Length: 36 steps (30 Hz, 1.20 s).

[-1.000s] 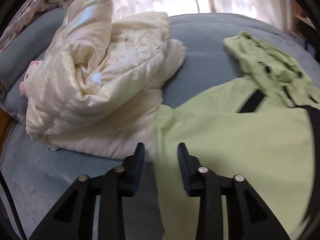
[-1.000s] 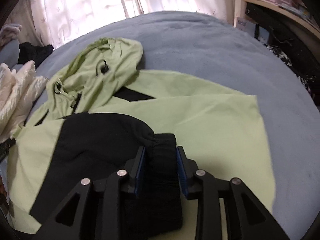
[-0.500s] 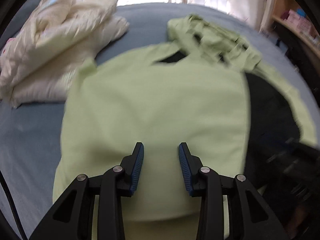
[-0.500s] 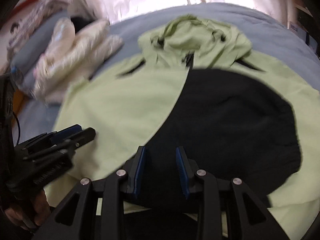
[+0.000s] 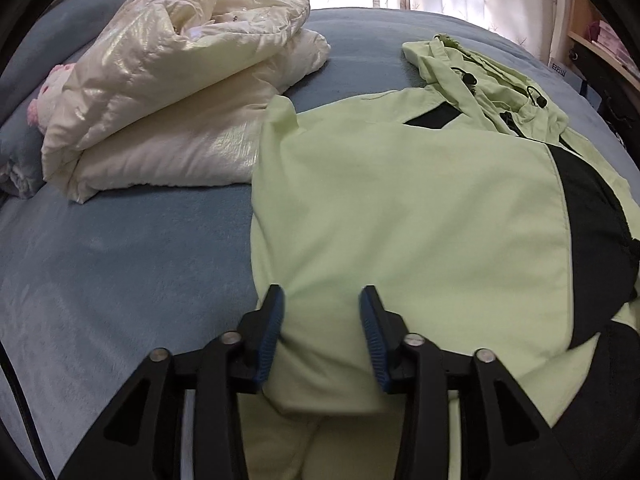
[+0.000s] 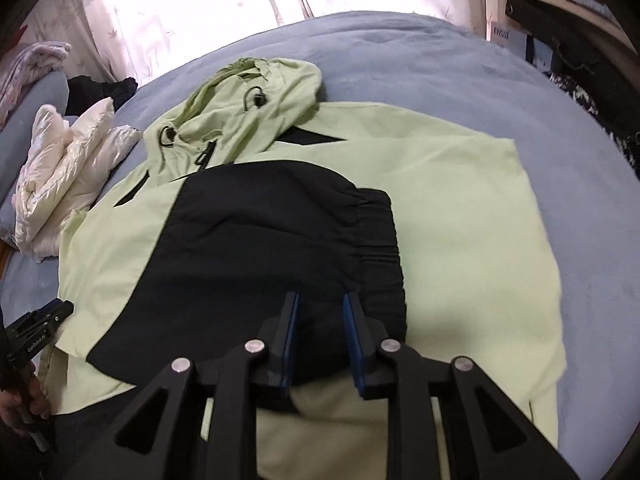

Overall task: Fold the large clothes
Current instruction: 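Open both grippers and move them to the black jacket hem, then grasp the black jacket hem with both grippers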

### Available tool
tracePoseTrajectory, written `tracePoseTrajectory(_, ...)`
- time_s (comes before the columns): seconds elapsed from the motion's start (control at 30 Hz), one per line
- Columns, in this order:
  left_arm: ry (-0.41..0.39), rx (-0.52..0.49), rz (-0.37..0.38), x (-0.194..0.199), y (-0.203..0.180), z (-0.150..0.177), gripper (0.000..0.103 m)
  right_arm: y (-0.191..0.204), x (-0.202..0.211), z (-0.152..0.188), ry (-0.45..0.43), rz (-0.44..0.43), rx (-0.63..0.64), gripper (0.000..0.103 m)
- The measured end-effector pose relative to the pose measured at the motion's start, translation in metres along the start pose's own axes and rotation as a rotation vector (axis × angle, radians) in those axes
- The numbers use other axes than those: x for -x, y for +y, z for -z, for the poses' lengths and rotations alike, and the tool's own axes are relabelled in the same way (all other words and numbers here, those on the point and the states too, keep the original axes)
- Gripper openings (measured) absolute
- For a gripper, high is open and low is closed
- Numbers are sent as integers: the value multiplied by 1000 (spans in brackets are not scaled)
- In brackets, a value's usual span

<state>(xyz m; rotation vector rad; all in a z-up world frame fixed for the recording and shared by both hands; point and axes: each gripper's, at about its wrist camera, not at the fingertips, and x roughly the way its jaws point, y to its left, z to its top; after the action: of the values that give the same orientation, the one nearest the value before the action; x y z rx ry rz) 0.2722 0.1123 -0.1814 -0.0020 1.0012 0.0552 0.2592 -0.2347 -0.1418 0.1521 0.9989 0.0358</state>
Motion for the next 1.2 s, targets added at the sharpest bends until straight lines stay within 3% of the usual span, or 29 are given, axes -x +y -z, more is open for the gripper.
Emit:
tracePoseTrajectory(0.07,9,11,1,15,1,7,71,11,8,4,-6,-18,18,30)
tracePoseTrajectory(0.1,9,15,3,22,1,9,73,14,15,7,-12,-28,24,31)
tracePoseTrajectory(0.27,-11,28,31,67,5,21,73,26,55,22,-53,-77,19,32)
tracePoseTrajectory(0.43,-25,41,48,118,13,42,75,30,104,42,-103,-107,15,45)
tracePoseTrajectory(0.83,-70,80,88,228,42,127,78,12,221,111,-190,-151,2,50)
tracePoseTrajectory(1.03,-105,114,73,264,70,168,79,-5,257,147,-221,-133,14,57)
tracePoseTrajectory(1.2,-81,87,76,265,84,201,80,-28,269,174,-199,-87,21,61)
